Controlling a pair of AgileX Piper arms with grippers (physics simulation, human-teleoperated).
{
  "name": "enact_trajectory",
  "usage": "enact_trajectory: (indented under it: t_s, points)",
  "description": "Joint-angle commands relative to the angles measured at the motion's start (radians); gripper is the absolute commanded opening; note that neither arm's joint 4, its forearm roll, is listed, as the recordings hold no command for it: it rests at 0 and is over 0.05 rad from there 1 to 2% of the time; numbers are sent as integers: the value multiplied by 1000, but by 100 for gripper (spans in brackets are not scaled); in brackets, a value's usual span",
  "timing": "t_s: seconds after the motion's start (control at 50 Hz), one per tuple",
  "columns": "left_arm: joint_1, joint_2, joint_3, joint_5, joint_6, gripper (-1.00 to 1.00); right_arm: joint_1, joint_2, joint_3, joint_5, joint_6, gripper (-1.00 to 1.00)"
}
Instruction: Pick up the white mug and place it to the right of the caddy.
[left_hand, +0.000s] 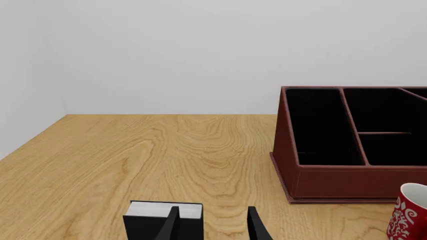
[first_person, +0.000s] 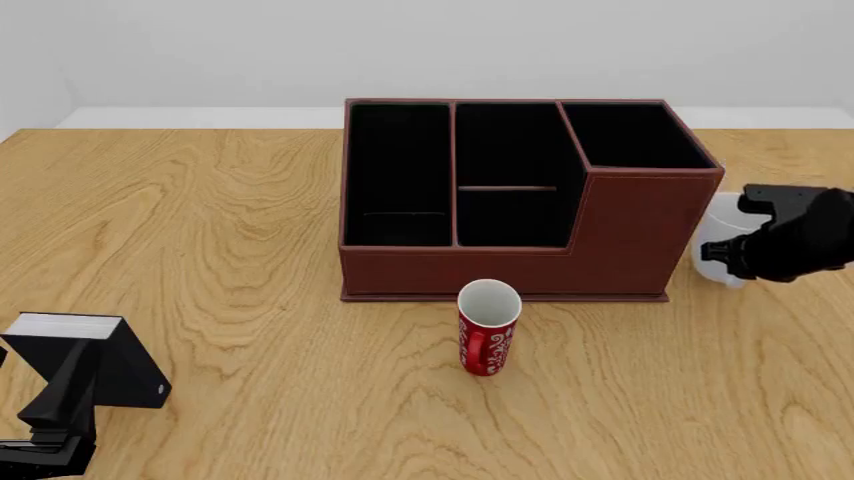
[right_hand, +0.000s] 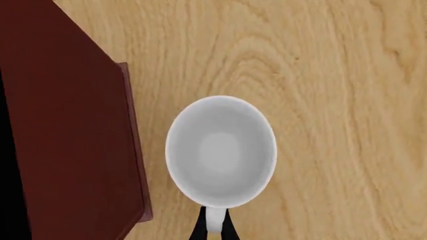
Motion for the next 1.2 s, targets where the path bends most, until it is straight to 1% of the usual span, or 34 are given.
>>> enact_trajectory:
  t_s: [0.02,0.12,0.16,0.42,0.72,0.74,1.2]
  points:
    - [0,0,0,0,0,100,-1,36,5,-23,3,-100]
    - [0,0,0,0,0,100,-6,52,6,-33,-2,-100]
    - [0,0,0,0,0,100,-15,60,8,-38,-15,-100]
    - [0,0,0,0,0,100,-17,76,10,-45,-1,-100]
    - [0,0,0,0,0,100,-14,70,16,-47,-2,-100]
    - [0,0,0,0,0,100,-15,71,17,-48,-6,100]
    - [0,0,0,0,0,100,-16,58,31,-51,-5,100]
